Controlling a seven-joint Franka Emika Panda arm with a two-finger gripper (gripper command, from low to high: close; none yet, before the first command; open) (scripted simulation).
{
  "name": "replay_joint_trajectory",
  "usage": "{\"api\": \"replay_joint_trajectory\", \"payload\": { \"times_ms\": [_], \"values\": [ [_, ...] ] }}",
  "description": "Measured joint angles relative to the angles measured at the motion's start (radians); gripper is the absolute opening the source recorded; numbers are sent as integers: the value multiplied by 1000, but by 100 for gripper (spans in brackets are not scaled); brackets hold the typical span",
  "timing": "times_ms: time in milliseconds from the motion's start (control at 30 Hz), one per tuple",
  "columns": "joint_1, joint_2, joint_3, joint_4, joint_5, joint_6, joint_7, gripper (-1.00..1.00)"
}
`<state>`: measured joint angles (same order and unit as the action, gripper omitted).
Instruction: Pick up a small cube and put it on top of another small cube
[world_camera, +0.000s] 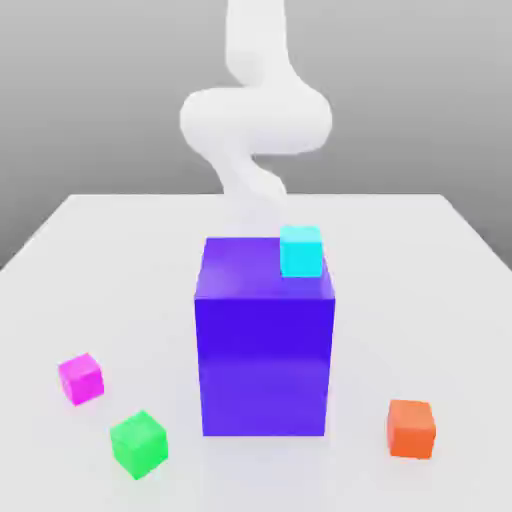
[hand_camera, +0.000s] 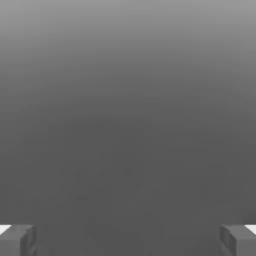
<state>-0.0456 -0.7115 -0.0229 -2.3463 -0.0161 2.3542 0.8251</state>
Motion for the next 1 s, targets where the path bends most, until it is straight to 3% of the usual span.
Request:
{"api": "replay_joint_trajectory", "payload": {
  "times_ms": [433,667,900,933,1000],
  "values": [
    [-222,476,-182,-247,-42,292,102,0],
    [-339,735,-274,-378,55,447,71,0],
    [-488,993,-116,-366,258,633,-70,0],
    [-512,1023,-88,-360,273,658,-82,-100],
    [-512,1023,-88,-360,273,658,-82,-100]
  ]
}}
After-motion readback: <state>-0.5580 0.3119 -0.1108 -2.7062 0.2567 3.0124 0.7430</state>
